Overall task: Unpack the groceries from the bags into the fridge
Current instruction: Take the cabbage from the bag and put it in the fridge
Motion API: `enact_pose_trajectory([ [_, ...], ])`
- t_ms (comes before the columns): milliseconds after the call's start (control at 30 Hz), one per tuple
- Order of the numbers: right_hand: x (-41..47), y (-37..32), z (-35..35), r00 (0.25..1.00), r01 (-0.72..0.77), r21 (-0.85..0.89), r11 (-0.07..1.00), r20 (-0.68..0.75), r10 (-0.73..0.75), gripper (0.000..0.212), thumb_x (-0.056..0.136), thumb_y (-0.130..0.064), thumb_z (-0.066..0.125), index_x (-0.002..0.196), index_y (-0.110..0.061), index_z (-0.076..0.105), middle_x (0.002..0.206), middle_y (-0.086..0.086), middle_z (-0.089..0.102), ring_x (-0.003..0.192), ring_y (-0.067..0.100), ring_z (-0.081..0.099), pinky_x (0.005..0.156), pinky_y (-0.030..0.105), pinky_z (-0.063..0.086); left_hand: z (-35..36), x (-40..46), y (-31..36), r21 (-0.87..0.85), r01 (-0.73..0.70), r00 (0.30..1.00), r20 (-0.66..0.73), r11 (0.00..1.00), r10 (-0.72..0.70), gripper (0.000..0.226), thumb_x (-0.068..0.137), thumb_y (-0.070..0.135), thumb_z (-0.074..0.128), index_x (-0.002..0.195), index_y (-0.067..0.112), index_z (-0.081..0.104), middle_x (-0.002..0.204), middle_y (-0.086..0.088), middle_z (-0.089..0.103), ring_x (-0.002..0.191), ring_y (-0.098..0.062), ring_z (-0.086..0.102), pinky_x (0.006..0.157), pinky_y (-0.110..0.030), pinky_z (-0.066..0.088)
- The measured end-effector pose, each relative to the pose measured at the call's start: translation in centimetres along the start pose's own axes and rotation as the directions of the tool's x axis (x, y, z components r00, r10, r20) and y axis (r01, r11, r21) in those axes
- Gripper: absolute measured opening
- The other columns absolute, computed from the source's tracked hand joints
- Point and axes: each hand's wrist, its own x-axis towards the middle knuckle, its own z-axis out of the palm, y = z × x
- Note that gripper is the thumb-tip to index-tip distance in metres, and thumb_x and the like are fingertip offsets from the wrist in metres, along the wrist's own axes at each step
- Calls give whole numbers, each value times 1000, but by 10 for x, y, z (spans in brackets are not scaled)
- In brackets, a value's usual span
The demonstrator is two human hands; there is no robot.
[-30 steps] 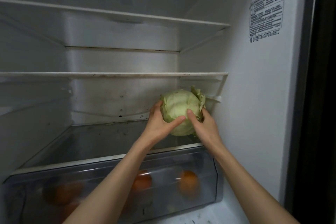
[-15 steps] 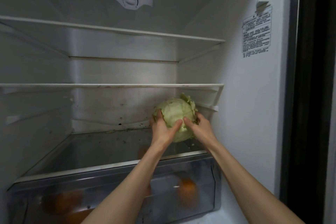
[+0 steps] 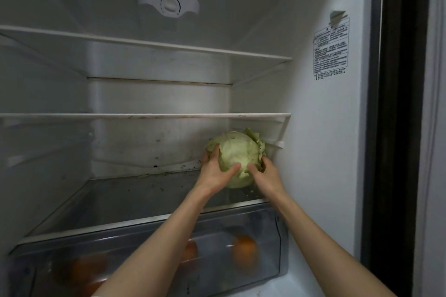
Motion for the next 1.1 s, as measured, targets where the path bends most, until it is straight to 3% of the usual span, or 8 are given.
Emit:
enact_pose_trajectory([
  [133,-7,-3,-3,1000,25,-69,997,7,-24,46,91,-19,55,135,-11,44,131,9,55,117,24,52,89,23,38,-6,-7,-2,31,2,999,40,1000,-3,84,78,51,63,144,17,25,145,-7,37,133,-25,35,109,-35,32],
  [300,-20,-4,-6,1000,21,-131,991,9,-20,44,91,-21,54,133,-10,43,130,9,54,117,25,51,92,26,38,-9,-18,-8,104,-6,998,60,995,0,81,84,47,59,148,19,16,153,-10,19,140,-26,20,114,-35,22],
  [533,-38,-7,-9,999,27,-190,981,46,-18,48,92,-25,53,136,-11,41,135,7,52,124,25,47,98,26,35,-8,-34,-11,127,6,994,105,992,-20,87,84,44,60,148,21,5,154,-14,10,142,-29,15,115,-35,19],
  [733,-45,-15,-21,996,74,-224,972,65,-61,41,93,-22,54,132,-12,46,131,8,55,121,26,50,95,25,36,-17,-31,-4,145,20,993,109,989,-36,83,83,46,60,147,23,13,151,-15,20,138,-30,23,114,-42,24],
  [833,-46,-17,-28,995,100,-288,952,52,-89,48,91,-25,55,134,-12,40,133,10,52,122,28,49,96,28,37,-23,-39,1,216,-10,996,89,976,-9,78,85,48,56,147,23,16,150,-14,20,138,-32,23,112,-45,25],
  [967,-52,-29,-31,954,297,-531,794,122,-275,69,90,-32,53,147,-13,18,150,11,30,136,29,31,111,40,28,-39,-60,18,491,-66,997,6,869,73,71,90,48,47,147,28,10,156,-8,2,143,-31,2,114,-55,10],
  [1100,-75,-47,-33,893,438,-670,599,248,-376,67,94,-35,45,149,-19,11,157,7,8,145,23,7,117,45,8,-59,-93,34,701,-66,987,-57,710,148,69,92,50,40,147,32,4,157,-4,-7,143,-28,-10,113,-59,2],
])
